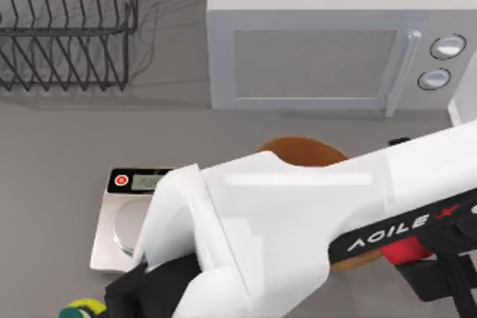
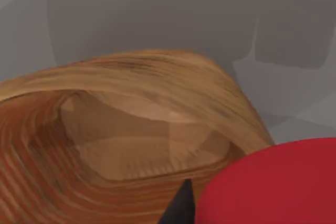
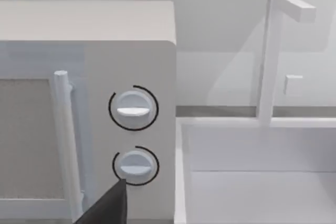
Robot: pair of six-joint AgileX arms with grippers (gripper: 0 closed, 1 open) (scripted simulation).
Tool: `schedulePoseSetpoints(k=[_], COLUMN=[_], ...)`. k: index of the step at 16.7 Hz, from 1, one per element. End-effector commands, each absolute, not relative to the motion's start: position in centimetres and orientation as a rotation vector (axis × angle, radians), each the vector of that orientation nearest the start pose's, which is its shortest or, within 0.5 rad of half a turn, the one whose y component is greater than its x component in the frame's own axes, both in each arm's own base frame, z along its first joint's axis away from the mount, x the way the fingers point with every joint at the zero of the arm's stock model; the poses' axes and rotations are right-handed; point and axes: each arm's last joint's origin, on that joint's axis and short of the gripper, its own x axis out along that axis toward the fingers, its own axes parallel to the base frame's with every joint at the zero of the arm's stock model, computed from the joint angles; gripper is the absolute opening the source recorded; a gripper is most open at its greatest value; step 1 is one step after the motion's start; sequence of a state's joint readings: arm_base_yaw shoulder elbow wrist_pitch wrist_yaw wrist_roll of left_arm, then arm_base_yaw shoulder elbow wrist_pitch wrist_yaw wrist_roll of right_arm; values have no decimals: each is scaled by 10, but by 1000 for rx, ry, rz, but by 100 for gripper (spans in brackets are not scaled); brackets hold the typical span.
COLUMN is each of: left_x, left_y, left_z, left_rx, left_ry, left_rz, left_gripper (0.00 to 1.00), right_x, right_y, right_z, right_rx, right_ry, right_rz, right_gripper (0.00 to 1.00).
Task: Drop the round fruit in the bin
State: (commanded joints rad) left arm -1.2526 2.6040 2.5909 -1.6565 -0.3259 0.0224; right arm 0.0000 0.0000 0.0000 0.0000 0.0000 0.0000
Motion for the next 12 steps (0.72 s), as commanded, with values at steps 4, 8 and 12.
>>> schedulePoseSetpoints(k=[4, 8, 12], left_x=[180, 197, 216], left_y=[-450, -437, -422], left_z=[192, 192, 194], left_rx=[704, 192, -269], left_ry=[1323, 1352, 1316], left_rz=[-270, 128, 481], left_gripper=[0, 0, 0], right_x=[106, 106, 106], right_y=[-1, -1, -1], right_z=[160, 160, 160], right_rx=[0, 0, 0], right_ry=[0, 0, 0], right_rz=[0, 0, 0], right_gripper=[100, 100, 100])
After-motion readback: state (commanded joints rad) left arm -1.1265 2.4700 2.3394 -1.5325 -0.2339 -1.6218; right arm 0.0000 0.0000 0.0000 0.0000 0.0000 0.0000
